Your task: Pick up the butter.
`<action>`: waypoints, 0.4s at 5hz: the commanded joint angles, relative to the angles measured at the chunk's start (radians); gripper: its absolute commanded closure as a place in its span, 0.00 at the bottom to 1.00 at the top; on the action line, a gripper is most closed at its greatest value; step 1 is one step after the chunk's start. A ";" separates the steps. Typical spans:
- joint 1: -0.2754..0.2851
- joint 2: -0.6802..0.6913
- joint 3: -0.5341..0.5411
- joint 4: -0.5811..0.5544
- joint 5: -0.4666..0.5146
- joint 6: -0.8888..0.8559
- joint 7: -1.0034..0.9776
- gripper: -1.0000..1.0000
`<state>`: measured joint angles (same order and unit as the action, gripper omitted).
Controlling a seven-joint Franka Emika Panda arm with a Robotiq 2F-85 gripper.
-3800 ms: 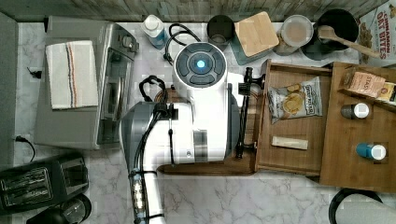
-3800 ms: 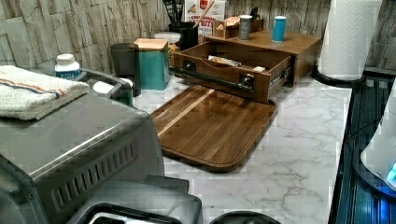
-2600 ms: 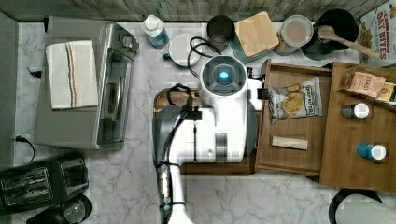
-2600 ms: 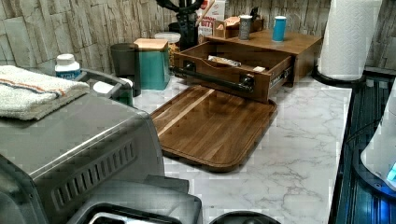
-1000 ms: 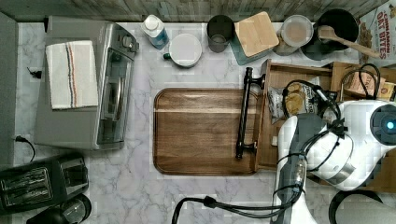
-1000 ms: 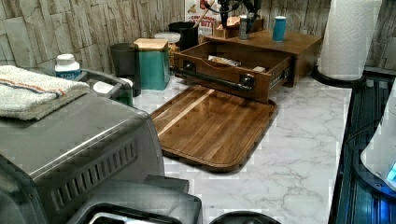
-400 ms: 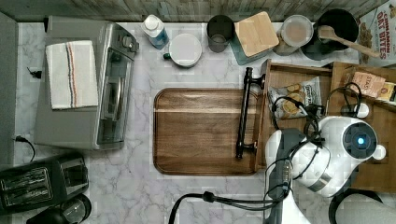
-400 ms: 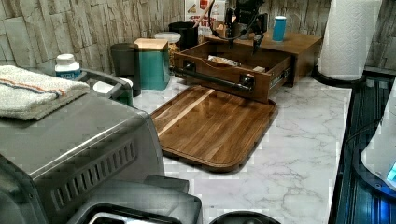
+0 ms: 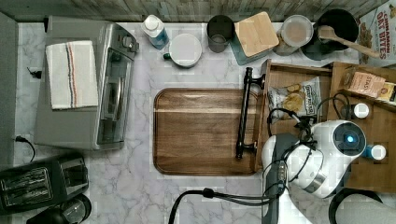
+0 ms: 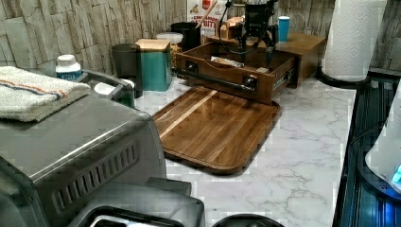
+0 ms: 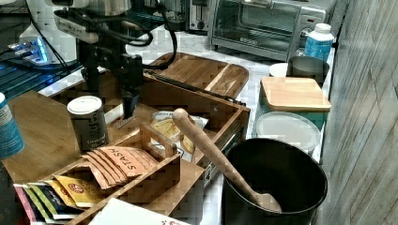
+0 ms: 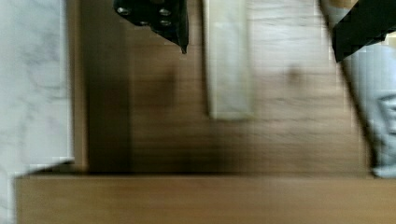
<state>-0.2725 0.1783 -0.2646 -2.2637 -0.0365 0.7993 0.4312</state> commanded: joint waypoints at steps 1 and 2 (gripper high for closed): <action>-0.029 0.020 -0.015 0.005 0.090 0.069 0.018 0.00; -0.032 0.039 -0.007 0.015 0.098 0.065 -0.007 0.00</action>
<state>-0.2739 0.2255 -0.2651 -2.2949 0.0263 0.8877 0.4312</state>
